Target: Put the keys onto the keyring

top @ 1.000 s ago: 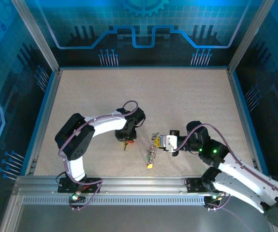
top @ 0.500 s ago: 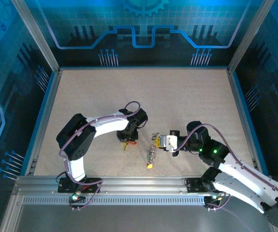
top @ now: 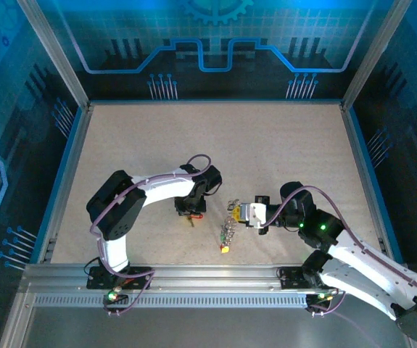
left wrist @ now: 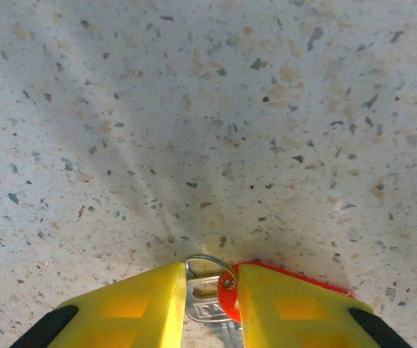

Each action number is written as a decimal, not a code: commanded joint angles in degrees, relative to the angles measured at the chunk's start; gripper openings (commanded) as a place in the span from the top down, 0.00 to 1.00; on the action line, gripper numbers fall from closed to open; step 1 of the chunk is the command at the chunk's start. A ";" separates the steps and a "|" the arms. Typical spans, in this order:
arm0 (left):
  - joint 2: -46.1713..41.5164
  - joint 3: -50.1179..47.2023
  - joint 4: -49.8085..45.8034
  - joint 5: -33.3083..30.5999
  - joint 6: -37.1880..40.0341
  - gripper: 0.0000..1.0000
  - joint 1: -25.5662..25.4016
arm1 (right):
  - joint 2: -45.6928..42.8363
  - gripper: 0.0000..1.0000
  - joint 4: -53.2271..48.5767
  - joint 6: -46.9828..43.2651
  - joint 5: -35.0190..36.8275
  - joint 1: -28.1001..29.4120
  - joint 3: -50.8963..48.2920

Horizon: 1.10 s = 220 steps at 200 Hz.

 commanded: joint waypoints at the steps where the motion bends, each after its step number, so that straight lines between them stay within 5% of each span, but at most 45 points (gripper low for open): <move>1: 1.09 -0.25 -2.54 -0.76 -1.13 0.75 -0.33 | -1.18 1.00 1.14 0.53 -0.75 -0.67 2.33; 122: -9.70 -11.17 13.45 7.89 5.59 0.83 5.08 | -1.53 1.00 0.92 0.49 -0.49 -0.60 2.49; 170: -10.72 -10.34 12.25 4.60 3.84 0.65 5.02 | -1.22 1.00 0.92 0.53 -0.62 -0.51 2.60; 220: -9.66 -8.35 9.42 0.55 -0.10 0.67 4.94 | -1.09 1.00 0.69 0.41 -0.61 -0.55 2.78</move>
